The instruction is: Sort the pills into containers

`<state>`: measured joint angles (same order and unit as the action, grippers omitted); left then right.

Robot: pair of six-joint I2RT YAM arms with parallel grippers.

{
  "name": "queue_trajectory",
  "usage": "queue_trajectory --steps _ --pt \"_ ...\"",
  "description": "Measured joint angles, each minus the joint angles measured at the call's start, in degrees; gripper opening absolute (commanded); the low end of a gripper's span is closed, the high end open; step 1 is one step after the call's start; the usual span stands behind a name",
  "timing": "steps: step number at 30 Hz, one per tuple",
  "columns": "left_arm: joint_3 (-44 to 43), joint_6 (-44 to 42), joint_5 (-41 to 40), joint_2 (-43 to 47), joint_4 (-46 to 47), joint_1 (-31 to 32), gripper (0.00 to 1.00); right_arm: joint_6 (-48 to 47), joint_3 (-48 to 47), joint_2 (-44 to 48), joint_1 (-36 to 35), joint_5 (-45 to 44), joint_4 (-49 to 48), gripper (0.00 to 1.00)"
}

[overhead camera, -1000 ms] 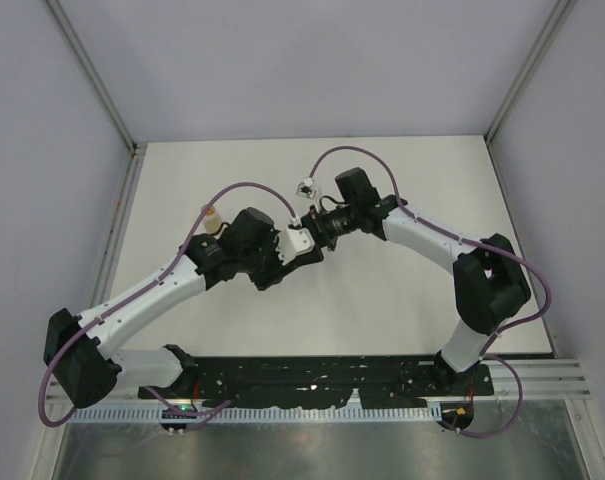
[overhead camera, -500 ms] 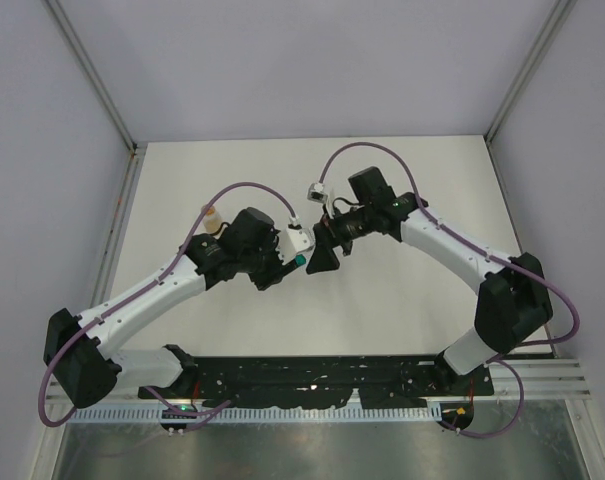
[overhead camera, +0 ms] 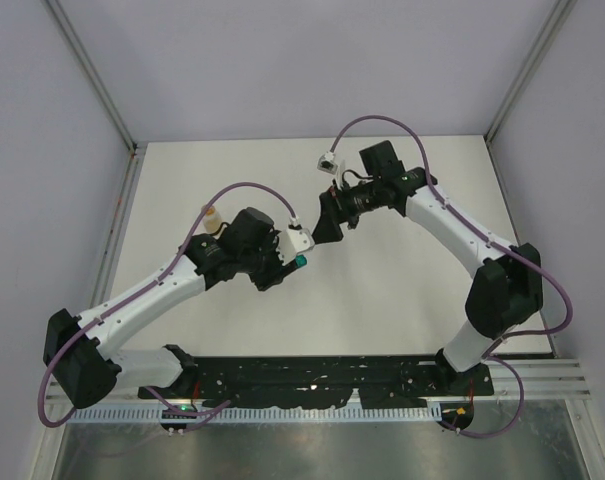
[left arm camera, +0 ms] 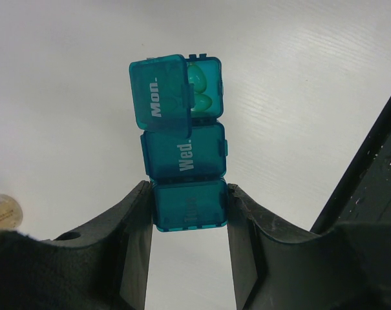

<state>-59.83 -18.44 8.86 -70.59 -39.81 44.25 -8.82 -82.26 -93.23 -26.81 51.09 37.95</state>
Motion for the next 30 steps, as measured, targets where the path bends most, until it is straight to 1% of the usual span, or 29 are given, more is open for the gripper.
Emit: queue_trajectory --steps 15,30 --pt "0.0 0.0 0.4 0.0 0.1 0.0 0.0 5.8 -2.0 -7.5 -0.3 3.1 -2.1 0.95" --pt "0.0 0.0 0.1 0.0 0.1 0.0 0.0 7.3 -2.0 -11.2 -5.3 3.6 -4.6 0.94"
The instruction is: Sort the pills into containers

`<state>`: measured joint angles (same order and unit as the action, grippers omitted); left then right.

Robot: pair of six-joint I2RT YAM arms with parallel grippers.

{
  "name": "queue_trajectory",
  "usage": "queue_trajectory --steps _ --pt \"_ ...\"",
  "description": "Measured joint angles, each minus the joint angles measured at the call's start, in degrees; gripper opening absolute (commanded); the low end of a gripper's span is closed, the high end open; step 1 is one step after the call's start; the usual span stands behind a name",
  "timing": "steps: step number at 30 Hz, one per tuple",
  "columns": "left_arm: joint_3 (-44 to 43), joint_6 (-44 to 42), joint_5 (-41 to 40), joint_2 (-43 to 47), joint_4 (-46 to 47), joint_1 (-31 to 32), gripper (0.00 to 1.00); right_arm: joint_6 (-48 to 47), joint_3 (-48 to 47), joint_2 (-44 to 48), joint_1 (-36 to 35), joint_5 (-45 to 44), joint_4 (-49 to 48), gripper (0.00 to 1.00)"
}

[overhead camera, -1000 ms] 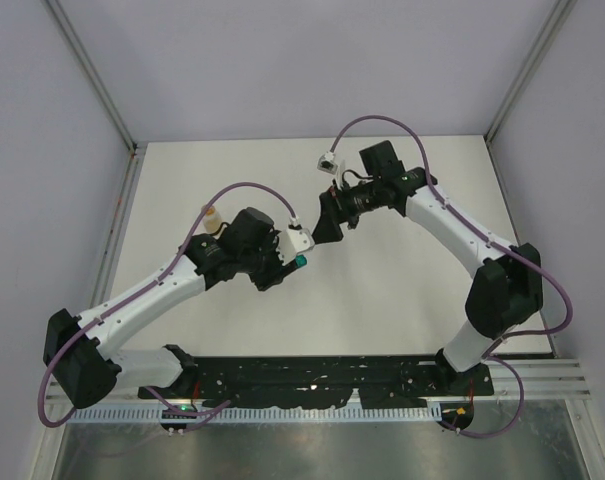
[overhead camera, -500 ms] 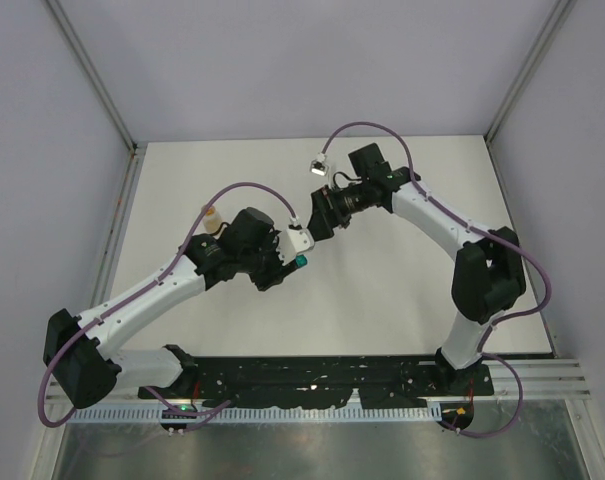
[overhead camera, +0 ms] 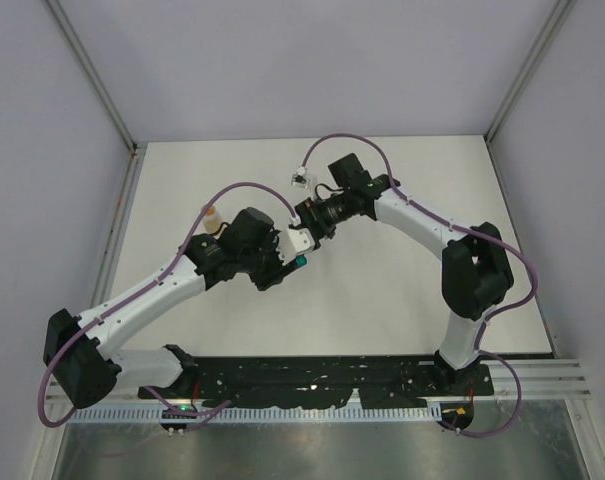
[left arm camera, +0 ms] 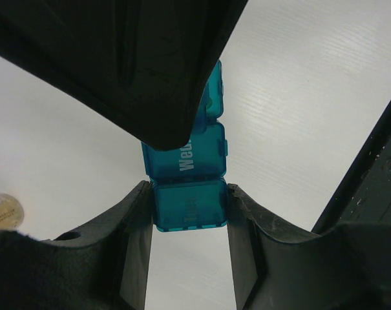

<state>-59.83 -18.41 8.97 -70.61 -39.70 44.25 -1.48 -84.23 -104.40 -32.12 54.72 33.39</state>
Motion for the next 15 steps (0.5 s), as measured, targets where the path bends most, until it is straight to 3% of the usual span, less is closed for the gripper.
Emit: queue_trajectory --steps 15 --pt "0.0 0.0 -1.1 0.0 0.1 0.0 0.0 -0.4 1.9 0.0 -0.5 0.1 -0.4 0.81"
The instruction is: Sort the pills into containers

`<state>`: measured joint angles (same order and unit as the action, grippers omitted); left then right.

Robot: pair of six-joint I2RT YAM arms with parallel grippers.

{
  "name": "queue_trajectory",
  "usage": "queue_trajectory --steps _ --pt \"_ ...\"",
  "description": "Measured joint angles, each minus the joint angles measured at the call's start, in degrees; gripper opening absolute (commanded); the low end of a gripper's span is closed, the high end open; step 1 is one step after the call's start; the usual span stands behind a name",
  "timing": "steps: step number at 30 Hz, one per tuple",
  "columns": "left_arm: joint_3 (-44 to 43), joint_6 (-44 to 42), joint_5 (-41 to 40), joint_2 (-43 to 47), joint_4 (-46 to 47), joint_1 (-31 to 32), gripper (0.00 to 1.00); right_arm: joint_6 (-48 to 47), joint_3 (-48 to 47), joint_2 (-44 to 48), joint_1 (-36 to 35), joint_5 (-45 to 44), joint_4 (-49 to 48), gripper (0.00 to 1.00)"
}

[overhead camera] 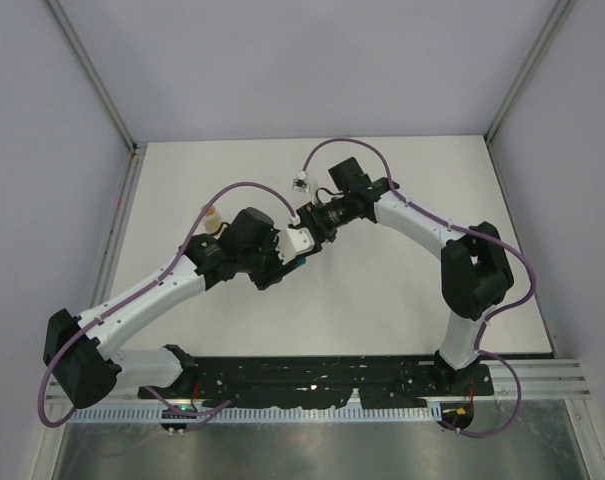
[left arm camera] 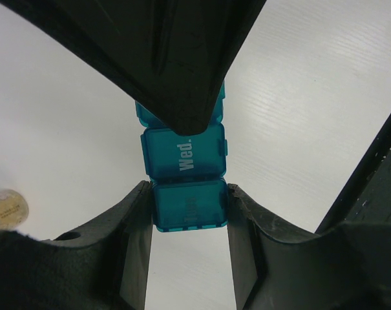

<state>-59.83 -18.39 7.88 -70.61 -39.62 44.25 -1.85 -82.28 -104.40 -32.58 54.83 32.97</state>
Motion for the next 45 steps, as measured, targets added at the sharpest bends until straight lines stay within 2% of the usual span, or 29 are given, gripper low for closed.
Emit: queue_trajectory --steps 8,24,40,45 --pt "0.0 0.0 -0.4 0.0 0.1 0.0 0.0 -0.2 0.6 0.0 0.0 1.0 0.0 0.73" --pt "0.0 0.3 -1.9 -0.6 0.2 0.0 0.0 -0.4 1.1 0.0 -1.0 2.7 -0.3 0.63" --pt "0.0 0.6 -2.5 -1.0 -0.2 0.0 0.0 -0.9 1.6 0.4 -1.0 2.7 -0.4 0.42" --pt "0.0 0.7 -2.6 -1.1 -0.4 0.0 0.0 -0.8 1.6 0.4 -1.0 2.7 -0.4 0.4"
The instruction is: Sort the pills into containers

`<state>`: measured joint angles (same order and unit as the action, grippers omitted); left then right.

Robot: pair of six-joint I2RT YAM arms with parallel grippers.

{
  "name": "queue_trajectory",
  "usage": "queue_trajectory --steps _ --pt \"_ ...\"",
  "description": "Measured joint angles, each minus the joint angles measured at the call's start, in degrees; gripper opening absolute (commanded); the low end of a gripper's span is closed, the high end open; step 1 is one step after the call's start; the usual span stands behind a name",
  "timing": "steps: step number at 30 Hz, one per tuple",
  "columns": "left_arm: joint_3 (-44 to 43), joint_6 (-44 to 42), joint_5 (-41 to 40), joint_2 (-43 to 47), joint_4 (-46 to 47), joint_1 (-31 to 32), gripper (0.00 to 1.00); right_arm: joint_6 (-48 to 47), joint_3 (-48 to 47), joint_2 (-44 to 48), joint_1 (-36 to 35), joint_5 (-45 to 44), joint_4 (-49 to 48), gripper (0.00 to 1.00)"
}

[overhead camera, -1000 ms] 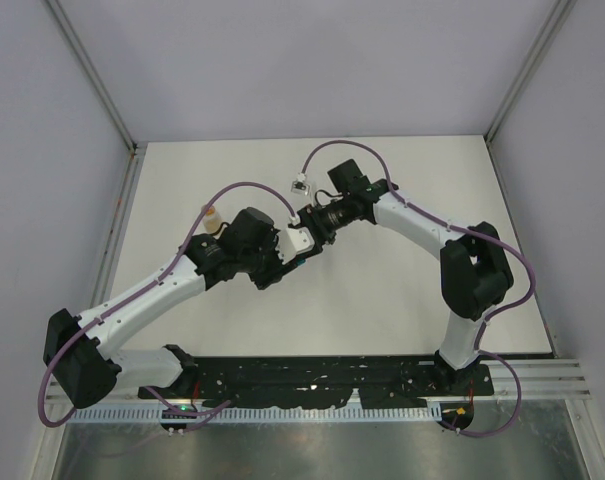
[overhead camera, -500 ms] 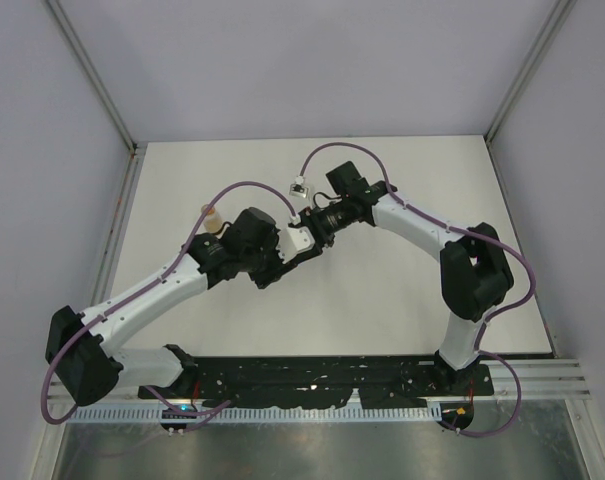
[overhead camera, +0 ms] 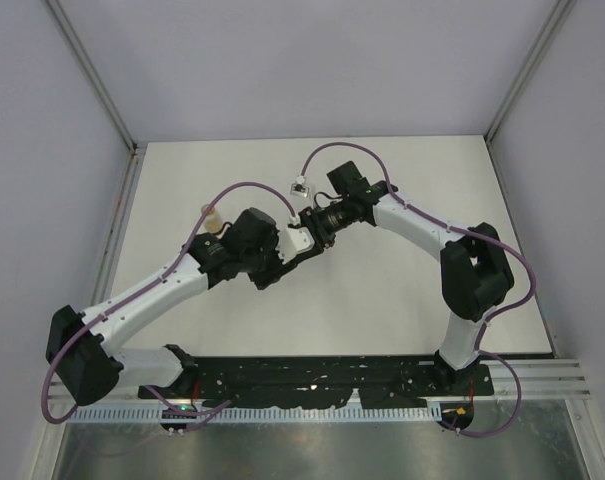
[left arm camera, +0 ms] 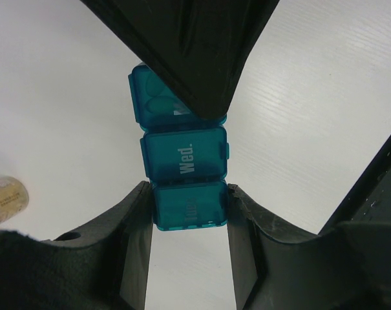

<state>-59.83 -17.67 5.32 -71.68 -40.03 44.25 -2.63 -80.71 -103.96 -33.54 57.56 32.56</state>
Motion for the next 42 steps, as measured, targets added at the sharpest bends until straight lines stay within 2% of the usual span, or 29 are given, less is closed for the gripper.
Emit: queue_trajectory --steps 3,8,10,13,14,17,24,32,42 --pt "0.0 0.3 -0.1 -0.2 -0.1 0.0 0.0 0.0 0.0 0.0 0.0 0.0 0.0 0.36" --pt "0.0 0.8 -0.2 -0.8 -0.1 0.0 0.0 0.2 0.0 0.0 0.0 0.0 0.0 0.19" --pt "0.0 0.9 -0.3 -1.1 -0.1 0.0 0.0 0.3 0.0 0.0 0.0 -0.1 0.0 0.17" --pt "0.0 1.0 -0.4 -1.5 -0.1 0.0 0.0 0.6 0.0 0.0 0.0 -0.2 -0.1 0.23" --pt "0.0 1.0 -0.4 -1.5 -0.1 0.0 0.0 0.7 0.0 0.0 0.0 -0.3 -0.1 0.3" --pt "0.0 1.0 -0.6 -1.5 -0.1 0.0 0.0 1.2 0.0 0.0 0.0 -0.3 -0.4 0.42" --pt "-0.3 1.0 -0.8 -1.5 -0.1 0.0 0.0 1.7 0.0 0.0 -0.1 -0.2 -0.9 0.55" --pt "-1.0 1.1 -0.8 -1.6 -0.1 0.0 0.0 1.9 0.0 0.0 -0.1 -0.2 -1.3 0.56" --pt "-1.2 1.2 -0.8 -1.7 -0.2 0.0 0.0 1.9 0.0 -0.1 -0.8 -0.3 -1.3 0.48"
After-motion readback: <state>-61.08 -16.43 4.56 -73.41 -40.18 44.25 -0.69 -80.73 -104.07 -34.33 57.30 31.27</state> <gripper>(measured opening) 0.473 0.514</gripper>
